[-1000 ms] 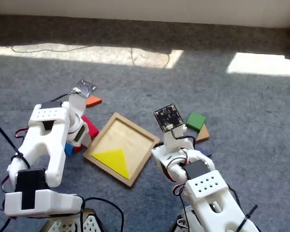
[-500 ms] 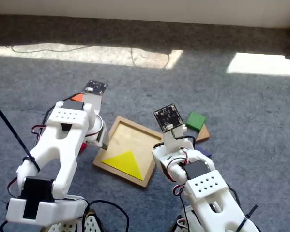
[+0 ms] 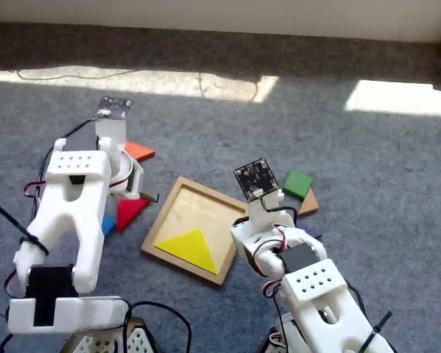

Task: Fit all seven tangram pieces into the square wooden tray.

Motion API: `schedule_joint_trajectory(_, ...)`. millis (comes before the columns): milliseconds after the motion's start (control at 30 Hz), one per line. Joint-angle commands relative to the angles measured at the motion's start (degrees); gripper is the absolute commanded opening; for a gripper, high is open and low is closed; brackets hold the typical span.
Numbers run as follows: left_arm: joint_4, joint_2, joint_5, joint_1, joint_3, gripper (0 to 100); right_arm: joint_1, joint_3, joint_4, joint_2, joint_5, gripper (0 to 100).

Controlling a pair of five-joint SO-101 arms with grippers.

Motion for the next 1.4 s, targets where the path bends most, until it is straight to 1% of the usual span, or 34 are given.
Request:
schedule_joint_trajectory(0,-1.1,5.8,-1.1,-1.3,-5.1,33,0.6,-0.1,-1.4,-1.3,-0.1,0.4)
schedule_joint_trajectory(167,-0.8,15.9,-0.8,-3.6,-13.0,33,0.6,-0.1,-1.4,-1.3,-0.1,0.4)
schedule_joint_trajectory(300,-0.4,21.1,1.1,-3.5,-16.3,33,0.6,-0.1,-1.4,-1.3,-0.1,0.4)
schedule_joint_trajectory(433,3.6,22.1,1.0,-2.3,-18.4,33,0.6,-0.1,-1.4,-1.3,0.0,0.4)
schedule_joint_trajectory(533,4.8,22.1,1.2,-0.8,-18.4,33,0.6,-0.1,-1.4,-1.3,0.0,0.4)
schedule_joint_trajectory(700,5.1,22.3,1.0,0.6,-18.2,29,0.6,-0.1,-1.4,-1.3,0.0,0.4)
schedule_joint_trajectory(967,4.8,22.8,1.2,0.4,-18.3,28,0.6,-0.1,-1.4,-1.3,0.0,0.4)
schedule_joint_trajectory(1100,5.6,26.9,1.3,0.6,-21.7,28,0.6,-0.1,-1.4,-1.3,0.0,0.4)
schedule_joint_trajectory(1233,9.8,30.2,1.3,0.5,-26.2,28,0.6,-0.1,-1.4,-1.3,0.0,0.4)
schedule_joint_trajectory(1367,9.8,31.0,1.3,0.7,-26.9,22,0.6,-0.1,-1.4,-1.3,0.0,0.4)
